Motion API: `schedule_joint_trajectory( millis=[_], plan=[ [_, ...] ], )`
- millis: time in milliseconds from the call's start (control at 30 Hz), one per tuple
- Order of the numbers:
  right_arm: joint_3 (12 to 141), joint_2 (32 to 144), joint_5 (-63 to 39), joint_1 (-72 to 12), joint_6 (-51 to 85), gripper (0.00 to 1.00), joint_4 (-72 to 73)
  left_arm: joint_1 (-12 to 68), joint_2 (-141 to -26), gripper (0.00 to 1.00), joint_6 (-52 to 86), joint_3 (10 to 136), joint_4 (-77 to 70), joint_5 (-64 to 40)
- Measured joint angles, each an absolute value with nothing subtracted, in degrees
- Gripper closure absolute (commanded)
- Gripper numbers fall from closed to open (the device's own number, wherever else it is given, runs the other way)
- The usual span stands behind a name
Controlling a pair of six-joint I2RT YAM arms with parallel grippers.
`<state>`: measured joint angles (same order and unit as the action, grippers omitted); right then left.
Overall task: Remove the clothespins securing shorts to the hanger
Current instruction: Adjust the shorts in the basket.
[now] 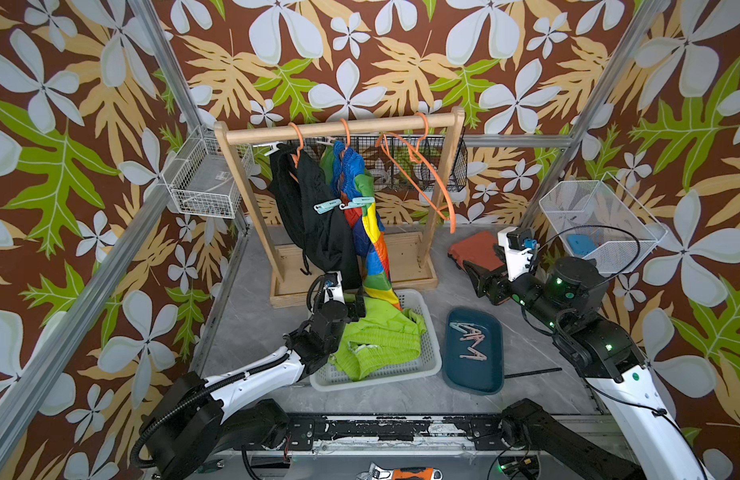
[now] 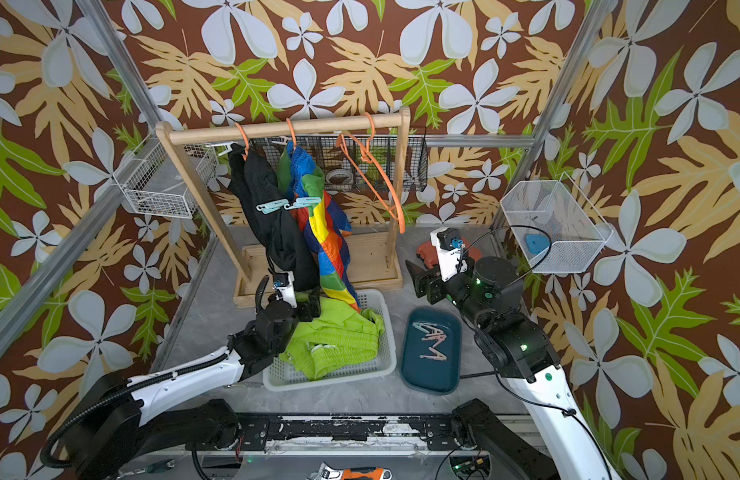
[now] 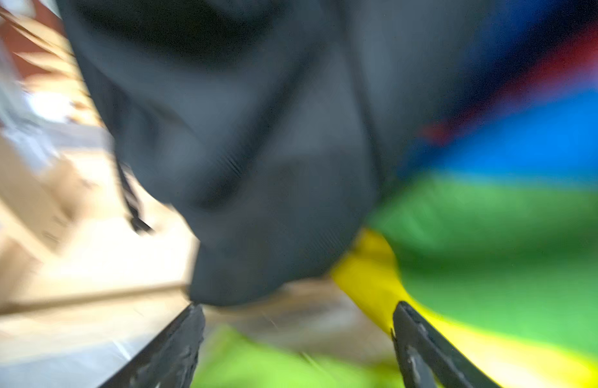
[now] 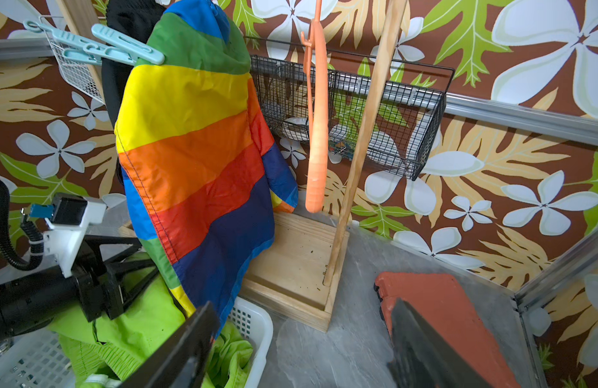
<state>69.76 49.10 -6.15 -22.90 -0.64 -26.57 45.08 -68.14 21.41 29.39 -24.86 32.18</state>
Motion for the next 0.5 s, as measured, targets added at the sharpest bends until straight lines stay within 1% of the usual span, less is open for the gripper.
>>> schedule_joint_trajectory(
  millis=[133, 233, 400, 500],
  plan=[
    [69.1, 49.1, -6.2, -22.9, -0.4, 0.19, -26.2, 54.7, -69.7, 0.12, 26.6, 28.1, -23.2, 34.2],
    [68.8, 49.1, -6.4, -22.9, -0.4, 0.19, -25.9, 60.0, -71.3, 0.12, 31.5, 26.8, -22.5, 35.6],
    [68.4, 49.2, -7.2, -22.9, -0.3, 0.18, -25.3, 61.8, -75.9, 0.12, 40.0, 21.2, -23.8, 35.8],
    [68.2, 49.3, -7.6, -22.9, -0.2, 0.18, -25.3, 62.0, -79.1, 0.11, 42.0, 19.9, -26.8, 36.6]
  ],
)
